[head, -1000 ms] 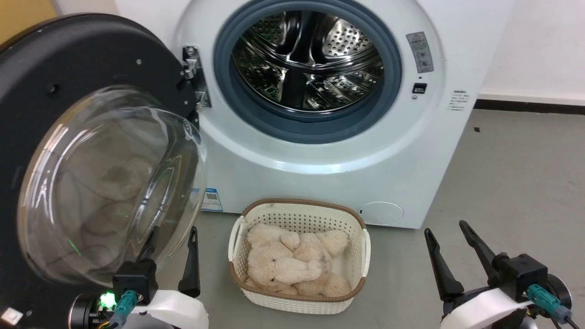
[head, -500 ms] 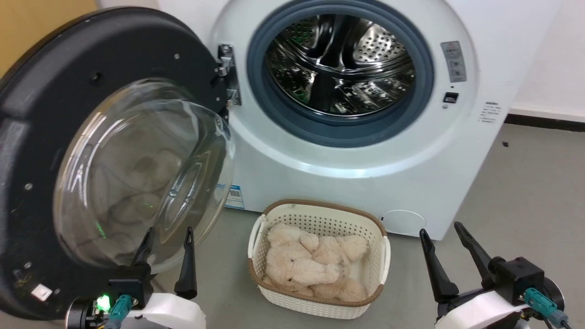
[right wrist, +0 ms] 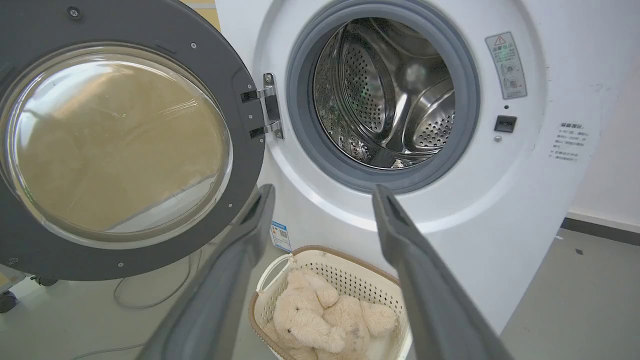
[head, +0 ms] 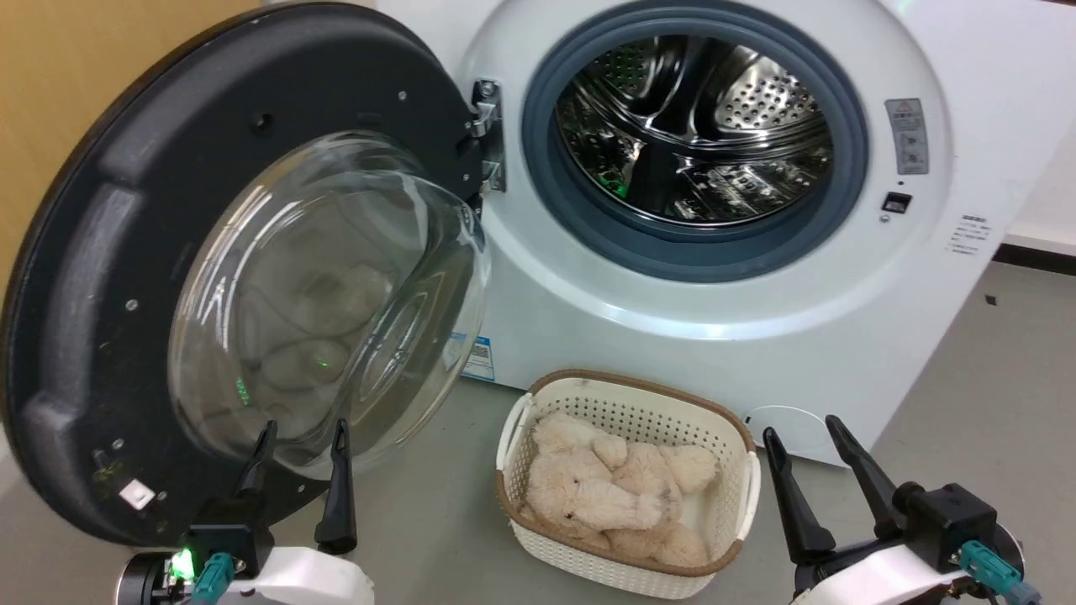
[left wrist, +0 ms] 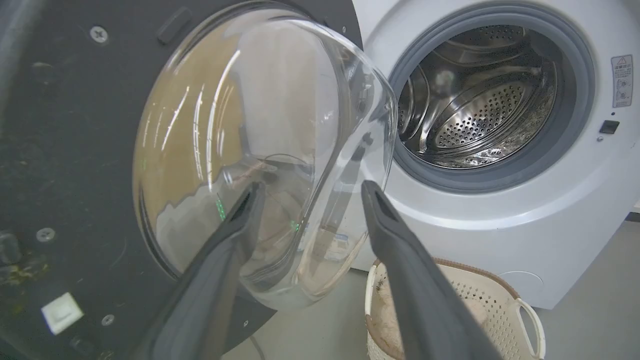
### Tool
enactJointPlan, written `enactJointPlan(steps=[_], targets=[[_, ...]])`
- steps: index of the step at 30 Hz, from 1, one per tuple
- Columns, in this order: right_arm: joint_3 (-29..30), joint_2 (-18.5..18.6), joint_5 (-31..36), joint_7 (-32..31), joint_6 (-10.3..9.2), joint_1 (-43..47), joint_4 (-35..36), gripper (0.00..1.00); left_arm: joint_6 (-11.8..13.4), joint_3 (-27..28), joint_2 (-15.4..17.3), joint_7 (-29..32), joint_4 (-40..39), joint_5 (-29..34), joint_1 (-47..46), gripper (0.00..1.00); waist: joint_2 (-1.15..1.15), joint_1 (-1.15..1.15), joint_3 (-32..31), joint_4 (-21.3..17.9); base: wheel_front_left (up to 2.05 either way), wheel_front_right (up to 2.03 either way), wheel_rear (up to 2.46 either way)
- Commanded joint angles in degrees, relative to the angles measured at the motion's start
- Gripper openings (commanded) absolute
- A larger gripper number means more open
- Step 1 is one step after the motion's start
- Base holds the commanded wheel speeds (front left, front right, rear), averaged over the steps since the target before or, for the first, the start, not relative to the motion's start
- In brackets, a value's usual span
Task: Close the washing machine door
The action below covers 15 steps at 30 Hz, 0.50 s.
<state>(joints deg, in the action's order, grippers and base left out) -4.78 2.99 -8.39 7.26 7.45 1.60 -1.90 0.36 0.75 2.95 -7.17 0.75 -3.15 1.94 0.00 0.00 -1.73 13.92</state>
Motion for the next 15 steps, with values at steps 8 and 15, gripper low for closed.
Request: enactJointPlan(steps=[8,15], targets=[[-1.9,0.0,-1.3,1.5,0.02,-0.5,-1.2,1.00,0.8,0.5,0.0,-1.6,-1.0,-0.8,1.3,1.00,0.00,0.00,0.3,2.6,0.00,0.00,0.00],[-3.2,0.2,-2.4,2.4,0.02,-1.2,-1.8,1.00,1.3,0.7,0.0,-2.4,-1.6,-1.4,1.8,1.00,0.00,0.00,0.5,4.5,0.00,0.00,0.00]])
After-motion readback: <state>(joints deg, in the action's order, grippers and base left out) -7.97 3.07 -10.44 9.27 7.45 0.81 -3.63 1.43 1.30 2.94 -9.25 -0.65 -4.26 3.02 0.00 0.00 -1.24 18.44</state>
